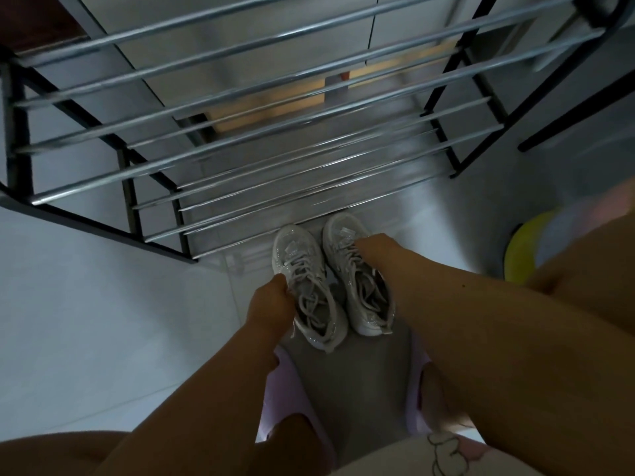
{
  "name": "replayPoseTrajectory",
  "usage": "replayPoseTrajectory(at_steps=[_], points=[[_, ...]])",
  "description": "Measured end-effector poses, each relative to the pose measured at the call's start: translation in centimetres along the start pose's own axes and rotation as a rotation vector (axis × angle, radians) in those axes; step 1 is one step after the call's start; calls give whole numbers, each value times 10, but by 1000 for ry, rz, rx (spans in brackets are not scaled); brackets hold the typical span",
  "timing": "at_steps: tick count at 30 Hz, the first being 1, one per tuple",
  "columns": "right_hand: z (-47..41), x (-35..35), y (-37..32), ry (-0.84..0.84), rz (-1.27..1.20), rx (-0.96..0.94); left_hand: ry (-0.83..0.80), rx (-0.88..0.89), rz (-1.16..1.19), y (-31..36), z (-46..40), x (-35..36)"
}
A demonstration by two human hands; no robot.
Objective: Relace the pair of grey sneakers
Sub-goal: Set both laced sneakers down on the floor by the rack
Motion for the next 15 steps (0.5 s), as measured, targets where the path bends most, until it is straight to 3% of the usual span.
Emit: replayPoseTrajectory(at_steps=[10,15], points=[[-9,-1,5,-40,24,-2,-72,8,-79,-3,-9,2],[-11,-1,14,1,-121,-17,-40,-187,70,-7,-15,3]])
Point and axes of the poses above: each hand's wrist, its own z-axis away from the middle knuckle, its own x-axis out of the palm, y = z × x, the point moved 1 cm from there along -z, towards the middle knuckle, and after that the axes turned 10 degrees about -y, right-handed, at the moved point
